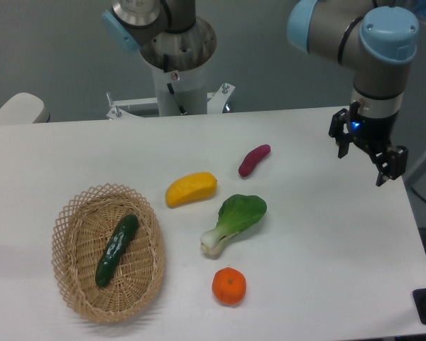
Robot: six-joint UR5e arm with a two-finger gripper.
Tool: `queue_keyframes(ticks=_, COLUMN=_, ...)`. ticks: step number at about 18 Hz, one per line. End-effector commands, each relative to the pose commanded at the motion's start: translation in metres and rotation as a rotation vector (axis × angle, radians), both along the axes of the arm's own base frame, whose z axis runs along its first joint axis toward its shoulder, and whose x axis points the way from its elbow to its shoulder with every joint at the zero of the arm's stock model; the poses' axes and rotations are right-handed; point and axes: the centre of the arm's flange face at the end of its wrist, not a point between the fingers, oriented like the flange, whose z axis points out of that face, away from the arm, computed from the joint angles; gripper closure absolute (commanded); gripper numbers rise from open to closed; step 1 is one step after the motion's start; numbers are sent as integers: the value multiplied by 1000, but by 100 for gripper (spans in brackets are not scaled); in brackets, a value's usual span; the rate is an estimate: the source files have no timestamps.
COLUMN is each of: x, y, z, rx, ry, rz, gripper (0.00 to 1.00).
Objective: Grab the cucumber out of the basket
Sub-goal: 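Move the open gripper over the wicker basket above the green cucumber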
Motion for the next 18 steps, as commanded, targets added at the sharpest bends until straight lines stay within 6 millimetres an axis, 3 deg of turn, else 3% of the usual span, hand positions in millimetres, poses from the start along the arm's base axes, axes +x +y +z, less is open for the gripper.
queue_keyframes(ticks=5, x=5, y=5, z=-4, rx=-6, ry=-11, rz=9, gripper=0)
queue_keyframes(ticks=9, x=39, y=12, z=-16, rx=-9, ry=-47, rz=4, gripper=0)
queue_keyframes(ticks=12, x=80, y=31, z=-16, rx=23, ry=-83, rz=145, gripper=0)
queue_keyframes(ticks=15, x=127, y=73, z=-18, rx=48, ry=-112, rz=293, gripper=0)
queue_keyframes(ticks=18, x=172, y=102, z=-29, rx=67, ry=-155, rz=459, gripper=0)
